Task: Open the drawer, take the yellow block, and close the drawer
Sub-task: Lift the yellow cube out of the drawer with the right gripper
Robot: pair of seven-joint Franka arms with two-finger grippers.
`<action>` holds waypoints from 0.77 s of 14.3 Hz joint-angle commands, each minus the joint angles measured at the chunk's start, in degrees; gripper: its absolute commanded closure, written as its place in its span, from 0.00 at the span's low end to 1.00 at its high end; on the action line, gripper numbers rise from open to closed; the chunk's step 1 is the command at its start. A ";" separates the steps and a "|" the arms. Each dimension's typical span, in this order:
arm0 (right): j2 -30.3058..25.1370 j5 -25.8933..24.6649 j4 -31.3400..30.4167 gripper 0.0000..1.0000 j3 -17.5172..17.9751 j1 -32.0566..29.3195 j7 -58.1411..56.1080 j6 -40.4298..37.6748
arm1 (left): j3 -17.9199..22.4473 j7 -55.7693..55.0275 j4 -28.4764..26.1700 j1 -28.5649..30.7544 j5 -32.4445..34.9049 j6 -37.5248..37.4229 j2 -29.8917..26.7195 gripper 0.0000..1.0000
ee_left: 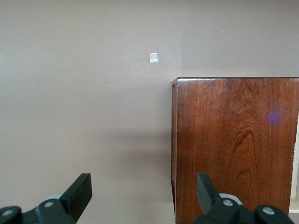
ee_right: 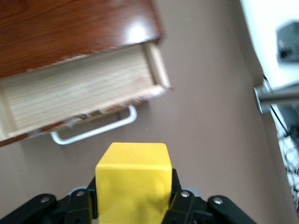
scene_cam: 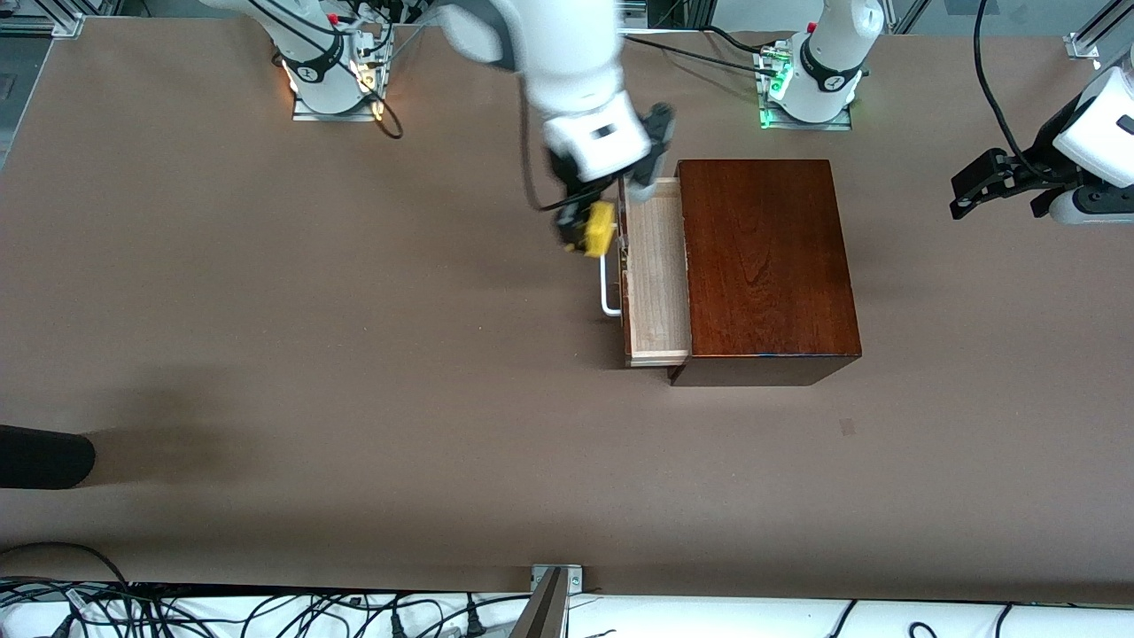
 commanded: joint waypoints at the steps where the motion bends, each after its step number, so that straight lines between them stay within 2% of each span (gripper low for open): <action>1: -5.87 5.19 -8.22 1.00 -2.09 -6.59 0.08 0.72 | 0.06 -0.27 -0.45 -0.14 -1.06 -0.36 -0.93 0.00; 3: -10.53 6.85 -17.08 1.00 -5.97 -9.66 0.52 5.26 | 0.06 -0.27 -0.45 -0.14 -1.06 -0.36 -0.93 0.00; 5: -13.97 12.63 -25.18 1.00 -6.77 -14.93 0.52 8.89 | 0.06 0.07 -0.36 -0.23 -1.06 -0.36 -0.76 0.00; 6: -14.94 14.06 -28.52 1.00 -8.69 -15.48 0.52 9.07 | -0.03 0.60 0.25 -0.67 -0.36 -0.89 0.03 0.00; 7: -15.38 14.42 -31.17 1.00 -11.14 -15.48 1.57 9.59 | -1.16 0.69 0.78 -0.76 -0.44 -2.89 0.21 0.00; 9: -14.51 14.25 -34.17 1.00 -13.62 -16.79 6.57 9.77 | -2.92 1.13 1.22 -1.02 -1.14 -4.84 0.21 0.00; 11: -13.81 13.64 -37.94 1.00 -15.20 -17.15 9.99 9.77 | -8.00 0.44 1.31 -1.29 -1.23 -6.33 0.21 0.00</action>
